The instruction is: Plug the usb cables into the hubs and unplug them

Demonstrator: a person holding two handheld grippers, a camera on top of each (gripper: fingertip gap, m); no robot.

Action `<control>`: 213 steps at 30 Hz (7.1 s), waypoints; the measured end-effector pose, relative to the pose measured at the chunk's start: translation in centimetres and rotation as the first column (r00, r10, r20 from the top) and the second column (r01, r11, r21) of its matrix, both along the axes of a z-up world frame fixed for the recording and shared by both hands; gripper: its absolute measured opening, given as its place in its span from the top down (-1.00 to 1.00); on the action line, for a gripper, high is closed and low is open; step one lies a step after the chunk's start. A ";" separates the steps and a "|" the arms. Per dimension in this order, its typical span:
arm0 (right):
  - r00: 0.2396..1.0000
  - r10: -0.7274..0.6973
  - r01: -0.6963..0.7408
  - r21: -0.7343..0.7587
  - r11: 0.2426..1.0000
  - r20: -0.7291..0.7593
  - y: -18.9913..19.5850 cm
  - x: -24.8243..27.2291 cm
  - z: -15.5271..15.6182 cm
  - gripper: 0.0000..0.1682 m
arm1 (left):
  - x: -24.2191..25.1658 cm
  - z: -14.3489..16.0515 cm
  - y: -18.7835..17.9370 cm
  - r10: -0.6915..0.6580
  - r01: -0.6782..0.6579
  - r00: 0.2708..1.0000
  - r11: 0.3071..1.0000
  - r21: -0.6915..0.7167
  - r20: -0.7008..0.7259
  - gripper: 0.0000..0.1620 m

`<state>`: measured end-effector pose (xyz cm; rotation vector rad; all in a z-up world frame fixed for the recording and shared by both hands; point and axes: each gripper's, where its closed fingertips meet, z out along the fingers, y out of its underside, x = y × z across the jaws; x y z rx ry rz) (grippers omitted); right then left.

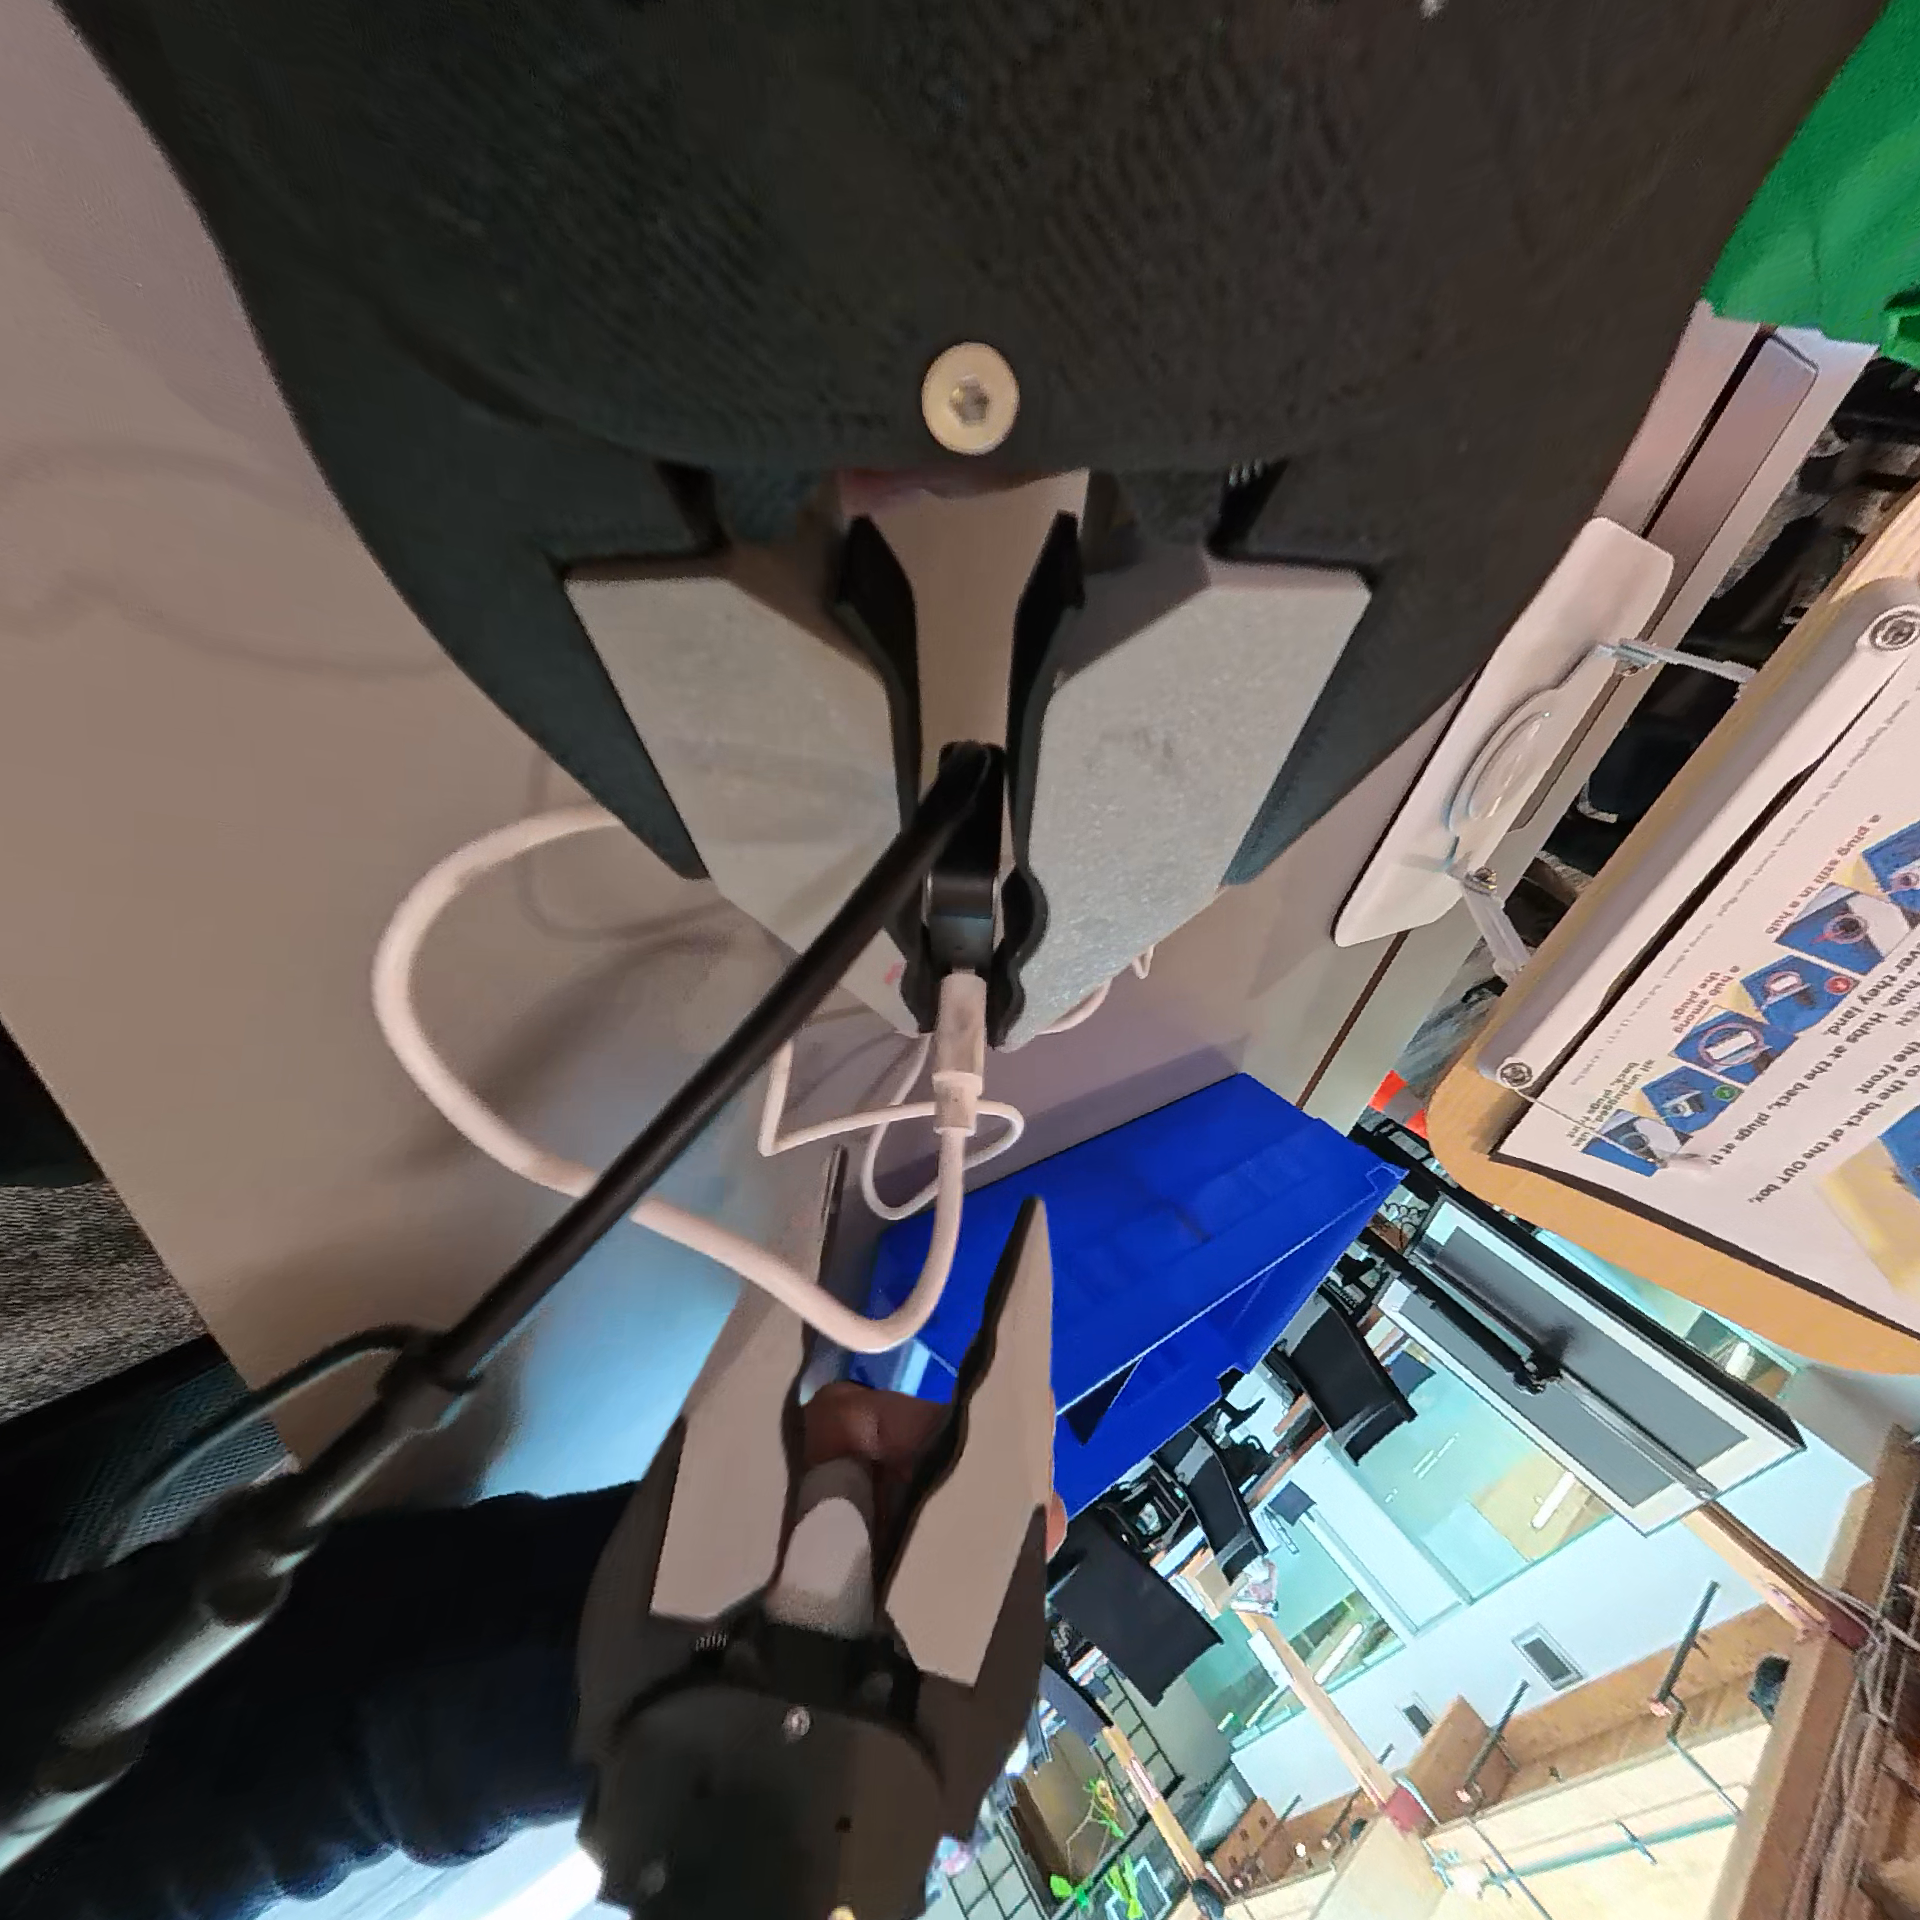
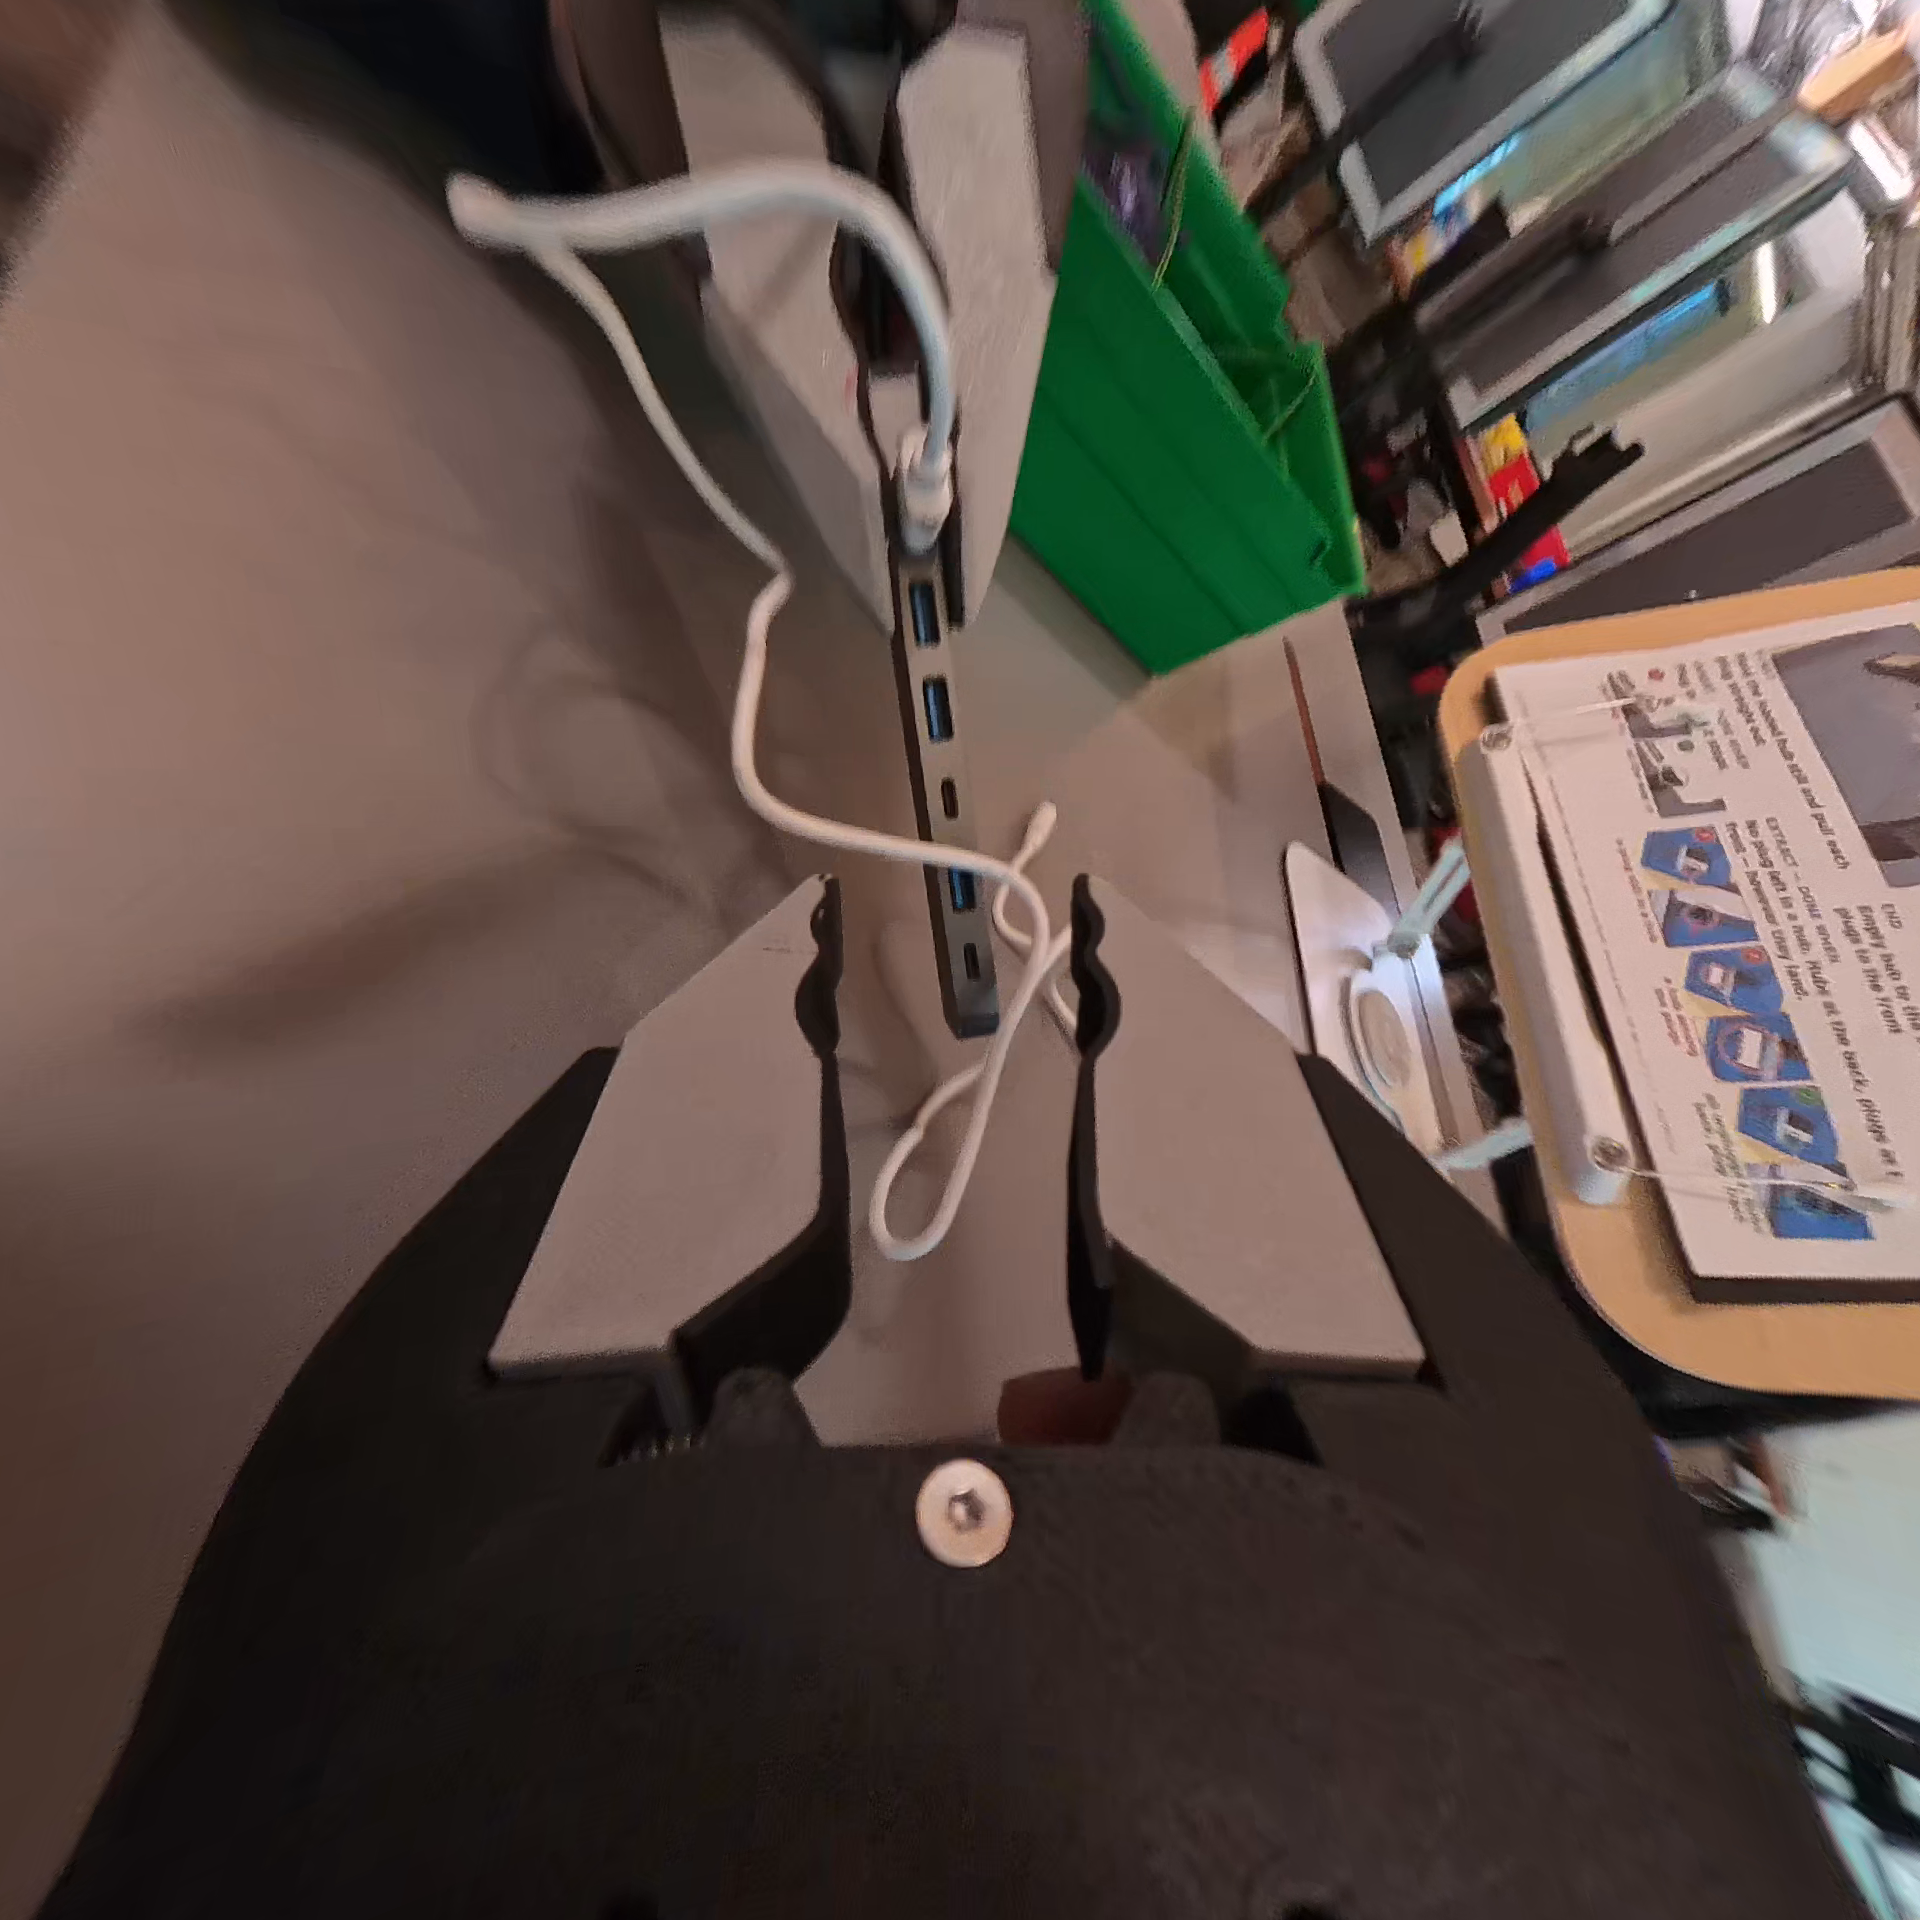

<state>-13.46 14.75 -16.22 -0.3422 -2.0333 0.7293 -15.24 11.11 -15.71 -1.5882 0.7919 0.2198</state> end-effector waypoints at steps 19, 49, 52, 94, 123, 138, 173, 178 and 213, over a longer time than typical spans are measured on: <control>0.990 -0.136 0.140 0.264 0.954 -0.034 -0.1 -2.8 -3.2 0.84 | 1.8 0.2 -0.2 -0.078 0.078 0.996 0.997 0.009 0.046 0.91; 0.880 -0.470 0.473 0.040 0.880 -0.070 9.5 -3.6 15.7 0.87 | -8.3 3.4 0.6 0.396 -0.446 0.869 0.887 0.121 0.296 0.97; 0.815 -0.554 0.573 0.084 0.816 -0.172 13.6 -4.6 23.1 0.87 | -8.1 2.4 1.0 0.407 -0.441 0.875 0.893 0.085 0.261 0.98; 0.241 -0.885 0.826 0.395 0.403 0.399 40.3 -0.7 3.3 0.39 | -8.1 0.9 1.5 0.432 -0.447 0.875 0.894 0.022 0.219 1.00; 0.826 -0.478 0.563 -0.446 0.696 0.298 6.3 -11.0 -2.8 0.17 | -5.7 0.4 1.2 0.351 -0.356 0.910 0.934 -0.020 0.221 0.93; 0.759 -0.545 0.649 -0.342 0.680 0.357 7.7 -11.1 -4.9 -0.02 | -7.0 3.6 -5.1 0.572 -0.630 0.648 0.774 -0.069 0.503 0.69; 0.756 -0.529 0.642 -0.275 0.716 0.386 7.0 -11.1 -6.1 -0.03 | -32.1 2.5 -14.1 0.712 -0.830 0.473 0.164 -0.533 -0.519 0.94; 0.758 -0.533 0.638 -0.260 0.725 0.375 6.9 -11.1 -6.1 -0.03 | -32.9 8.5 -13.3 0.766 -0.893 0.393 0.186 -0.409 -0.509 1.00; 0.759 -0.541 0.634 -0.226 0.739 0.361 6.7 -10.8 -6.3 -0.02 | -32.3 8.1 -13.5 0.783 -0.940 0.310 0.168 -0.296 -0.540 1.00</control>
